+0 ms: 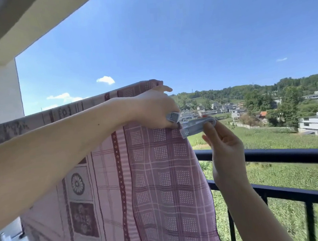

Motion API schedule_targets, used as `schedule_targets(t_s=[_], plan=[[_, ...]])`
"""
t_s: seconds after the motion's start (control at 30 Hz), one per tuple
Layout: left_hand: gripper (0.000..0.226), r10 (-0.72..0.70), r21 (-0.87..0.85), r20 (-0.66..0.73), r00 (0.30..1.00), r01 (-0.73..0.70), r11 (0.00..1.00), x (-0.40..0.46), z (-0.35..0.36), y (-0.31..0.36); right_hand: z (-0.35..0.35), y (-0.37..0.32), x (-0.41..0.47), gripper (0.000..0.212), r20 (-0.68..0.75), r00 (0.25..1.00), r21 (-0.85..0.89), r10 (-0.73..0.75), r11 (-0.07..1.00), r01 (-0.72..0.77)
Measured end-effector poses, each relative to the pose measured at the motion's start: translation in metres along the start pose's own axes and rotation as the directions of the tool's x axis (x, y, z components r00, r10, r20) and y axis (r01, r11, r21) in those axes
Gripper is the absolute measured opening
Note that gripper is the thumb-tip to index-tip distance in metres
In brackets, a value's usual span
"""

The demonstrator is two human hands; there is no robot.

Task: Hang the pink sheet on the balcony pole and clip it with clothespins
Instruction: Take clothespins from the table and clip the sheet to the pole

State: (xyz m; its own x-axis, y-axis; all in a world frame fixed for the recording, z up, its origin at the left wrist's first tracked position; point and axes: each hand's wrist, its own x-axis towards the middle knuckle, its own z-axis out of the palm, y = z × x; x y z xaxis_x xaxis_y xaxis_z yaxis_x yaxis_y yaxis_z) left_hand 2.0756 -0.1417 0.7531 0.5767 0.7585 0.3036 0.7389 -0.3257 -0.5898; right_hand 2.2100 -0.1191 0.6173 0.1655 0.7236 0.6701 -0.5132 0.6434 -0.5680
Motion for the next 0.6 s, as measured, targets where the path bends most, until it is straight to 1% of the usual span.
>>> schedule_targets(t_s=[0.07,0.1,0.17,0.23,0.27,0.3,0.33,0.37,0.4,0.43,0.47,0.5,0.53,0.57,0.6], plan=[[0.035,-0.028,-0.012,-0.011,1.000,0.028,1.000,-0.001,0.002,0.001,0.006,0.013,-0.004,0.012,-0.036,0.999,-0.003,0.032,0.999,-0.032],[0.035,-0.025,-0.006,-0.026,0.999,0.025,1.000,-0.002,0.003,0.001,0.009,0.017,-0.008,0.013,-0.032,0.998,-0.023,0.057,0.998,-0.058],[0.035,-0.014,-0.006,-0.043,0.999,0.014,1.000,0.000,0.004,-0.003,0.015,0.021,-0.008,0.015,0.023,0.996,-0.096,0.082,0.992,-0.079],[0.034,-0.035,-0.056,-0.046,0.998,0.032,0.998,-0.001,0.003,-0.003,0.015,0.021,-0.004,0.011,0.091,0.992,-0.166,0.091,0.983,-0.075],[0.032,-0.053,-0.176,-0.063,0.997,0.041,0.984,-0.004,0.003,-0.002,0.010,0.018,-0.004,0.012,0.131,0.986,-0.200,0.105,0.977,-0.077],[0.031,-0.069,-0.292,-0.084,0.994,0.041,0.956,-0.010,0.004,0.005,0.001,0.016,-0.009,0.021,0.178,0.977,-0.250,0.114,0.966,-0.067],[0.030,-0.075,-0.397,-0.153,0.985,0.008,0.918,-0.016,0.001,0.009,-0.006,0.015,-0.008,0.036,0.214,0.971,-0.307,0.111,0.951,-0.041],[0.029,-0.111,-0.568,-0.210,0.971,-0.029,0.823,-0.026,0.010,0.030,-0.024,0.021,-0.028,0.051,0.175,0.967,-0.381,0.185,0.918,-0.106],[0.032,-0.190,-0.718,-0.293,0.937,-0.085,0.690,-0.041,0.020,0.052,-0.039,0.023,-0.051,0.060,0.119,0.972,-0.426,0.203,0.895,-0.135],[0.037,-0.295,-0.800,-0.393,0.871,-0.166,0.577,-0.054,0.024,0.065,-0.046,0.021,-0.060,0.060,0.126,0.985,-0.425,0.121,0.903,-0.057],[0.039,-0.397,-0.864,-0.425,0.813,-0.233,0.447,-0.066,0.034,0.082,-0.054,0.022,-0.071,0.054,0.123,0.991,-0.413,0.043,0.911,0.011],[0.039,-0.468,-0.911,-0.396,0.790,-0.273,0.309,-0.076,0.046,0.098,-0.056,0.021,-0.079,0.045,0.117,0.993,-0.388,0.004,0.921,0.042],[0.041,-0.503,-0.944,-0.330,0.799,-0.279,0.176,-0.084,0.059,0.114,-0.056,0.021,-0.086,0.040,0.154,0.988,-0.362,-0.007,0.930,0.063],[0.044,-0.511,-0.964,-0.231,0.828,-0.265,0.008,-0.092,0.074,0.130,-0.057,0.021,-0.097,0.041,0.212,0.977,-0.345,0.021,0.937,0.055],[0.045,-0.499,-0.949,-0.113,0.859,-0.241,-0.201,-0.096,0.092,0.142,-0.057,0.024,-0.108,0.047,0.273,0.958,-0.343,0.087,0.939,0.012]])
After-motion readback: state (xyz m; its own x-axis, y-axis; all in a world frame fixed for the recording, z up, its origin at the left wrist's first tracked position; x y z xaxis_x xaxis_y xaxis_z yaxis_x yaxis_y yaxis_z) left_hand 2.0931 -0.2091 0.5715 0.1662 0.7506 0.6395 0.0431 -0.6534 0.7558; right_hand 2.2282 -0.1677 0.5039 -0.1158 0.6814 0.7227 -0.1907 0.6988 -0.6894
